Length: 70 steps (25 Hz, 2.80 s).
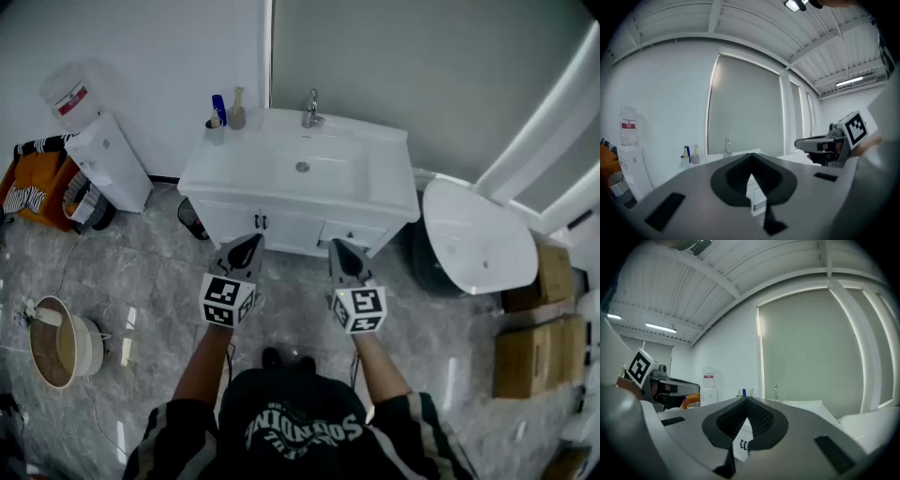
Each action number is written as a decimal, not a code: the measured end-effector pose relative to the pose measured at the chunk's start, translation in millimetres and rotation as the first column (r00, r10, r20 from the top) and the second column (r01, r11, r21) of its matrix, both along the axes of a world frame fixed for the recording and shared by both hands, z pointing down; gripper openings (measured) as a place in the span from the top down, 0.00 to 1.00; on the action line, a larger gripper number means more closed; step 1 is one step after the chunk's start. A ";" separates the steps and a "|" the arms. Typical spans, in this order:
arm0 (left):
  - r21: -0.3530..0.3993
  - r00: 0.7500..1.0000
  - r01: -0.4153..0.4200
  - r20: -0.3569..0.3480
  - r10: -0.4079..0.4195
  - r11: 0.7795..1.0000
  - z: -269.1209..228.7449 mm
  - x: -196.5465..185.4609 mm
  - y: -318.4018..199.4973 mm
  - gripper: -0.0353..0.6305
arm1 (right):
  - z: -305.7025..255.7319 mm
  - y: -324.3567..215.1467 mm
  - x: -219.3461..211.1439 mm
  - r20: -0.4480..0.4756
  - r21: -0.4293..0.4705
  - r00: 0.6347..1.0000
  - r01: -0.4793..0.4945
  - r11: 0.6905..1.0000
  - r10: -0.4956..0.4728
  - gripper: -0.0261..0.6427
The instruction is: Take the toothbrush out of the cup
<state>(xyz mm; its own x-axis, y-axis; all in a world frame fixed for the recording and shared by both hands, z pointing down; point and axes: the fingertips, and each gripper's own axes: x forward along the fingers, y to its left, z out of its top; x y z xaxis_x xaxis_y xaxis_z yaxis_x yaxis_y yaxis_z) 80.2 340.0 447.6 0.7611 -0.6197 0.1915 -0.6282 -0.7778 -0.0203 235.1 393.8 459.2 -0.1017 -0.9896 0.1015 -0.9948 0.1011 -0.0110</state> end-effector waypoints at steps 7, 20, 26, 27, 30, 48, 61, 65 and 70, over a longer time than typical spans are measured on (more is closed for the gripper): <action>0.001 1.000 -0.011 0.007 0.011 1.000 3.8 0.7 -6.2 0.95 | 3.8 -2.7 -1.1 -0.021 -0.004 1.000 0.004 1.000 -0.004 0.96; -0.023 1.000 -0.031 0.000 0.031 0.999 13.9 -10.8 -30.5 0.95 | 9.5 -33.2 -12.5 -0.010 -0.027 1.000 0.000 1.000 0.000 0.96; -0.040 0.999 -0.046 -0.003 0.046 0.998 19.1 -26.6 -43.2 0.95 | 13.0 -46.7 -27.1 -0.002 -0.035 1.000 -0.019 0.999 0.019 0.96; -0.042 0.999 -0.050 -0.002 0.050 0.998 20.0 -28.3 -46.0 0.95 | 14.0 -48.3 -29.7 -0.001 -0.038 1.000 -0.019 0.999 0.019 0.97; -0.048 0.999 -0.052 -0.003 0.052 0.998 23.5 -32.3 -57.1 0.95 | 16.6 -54.6 -36.2 -0.005 -0.046 1.000 -0.018 0.999 0.018 0.96; -0.052 1.000 -0.010 0.023 0.011 0.999 41.9 -14.8 -195.8 0.95 | 39.3 -202.6 -28.0 0.033 -0.048 0.998 0.060 0.997 -0.058 0.96; -0.076 0.993 0.114 0.027 -0.112 0.991 33.1 12.7 -380.8 0.95 | 29.3 -414.9 -5.4 0.041 -0.080 0.975 0.221 0.972 -0.218 0.96; -0.097 0.987 0.157 0.033 -0.154 0.983 37.7 5.7 -409.9 0.95 | 29.1 -452.2 -17.2 0.045 -0.089 0.961 0.276 0.957 -0.273 0.96; -0.119 0.982 0.186 0.042 -0.182 0.975 46.0 -6.4 -434.8 0.95 | 36.6 -480.1 -30.6 0.061 -0.110 0.952 0.306 0.946 -0.301 0.96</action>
